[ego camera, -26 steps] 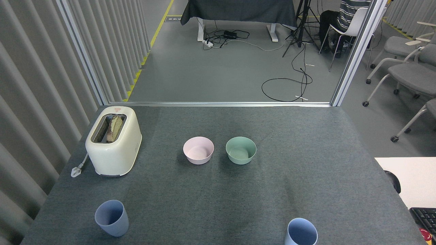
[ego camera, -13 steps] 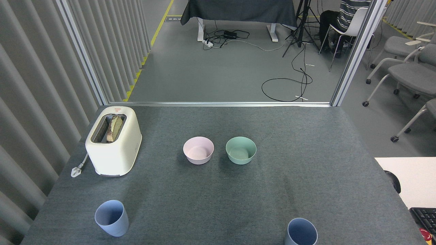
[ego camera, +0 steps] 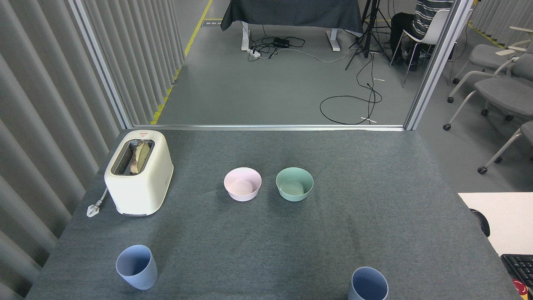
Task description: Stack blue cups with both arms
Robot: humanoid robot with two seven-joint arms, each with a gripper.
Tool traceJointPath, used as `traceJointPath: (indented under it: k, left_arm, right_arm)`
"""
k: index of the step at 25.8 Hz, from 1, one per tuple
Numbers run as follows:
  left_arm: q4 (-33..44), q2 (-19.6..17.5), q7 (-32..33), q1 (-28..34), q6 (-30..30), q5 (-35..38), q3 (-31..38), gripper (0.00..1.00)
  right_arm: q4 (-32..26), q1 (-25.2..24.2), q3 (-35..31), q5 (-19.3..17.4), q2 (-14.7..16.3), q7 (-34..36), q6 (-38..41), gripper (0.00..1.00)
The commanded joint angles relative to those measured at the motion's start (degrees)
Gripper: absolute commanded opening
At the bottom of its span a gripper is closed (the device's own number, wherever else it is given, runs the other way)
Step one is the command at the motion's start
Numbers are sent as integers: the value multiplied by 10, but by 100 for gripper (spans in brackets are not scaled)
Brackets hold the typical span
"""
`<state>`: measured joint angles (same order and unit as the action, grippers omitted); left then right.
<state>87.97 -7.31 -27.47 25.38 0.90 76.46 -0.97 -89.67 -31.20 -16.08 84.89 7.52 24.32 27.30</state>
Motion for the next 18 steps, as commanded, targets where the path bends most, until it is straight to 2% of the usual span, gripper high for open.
traceJointPath:
  k: [1, 6, 15, 18]
  left_arm:
    - [-17, 3, 7, -18, 2, 0, 0, 99]
    - [-54, 2, 17, -46, 34, 0, 0, 99]
    - [-78, -1, 18, -79, 33, 0, -3, 99]
    - [-88, -1, 18, -89, 32, 1, -4, 99]
  right_arm:
    - [5, 0, 0, 0, 0, 1, -1, 100]
    - [7, 0, 0, 0, 0, 1, -1, 100]
    - [12, 0, 0, 1, 0, 1, -1, 100]
    - [12, 0, 0, 13, -1, 1, -1, 100]
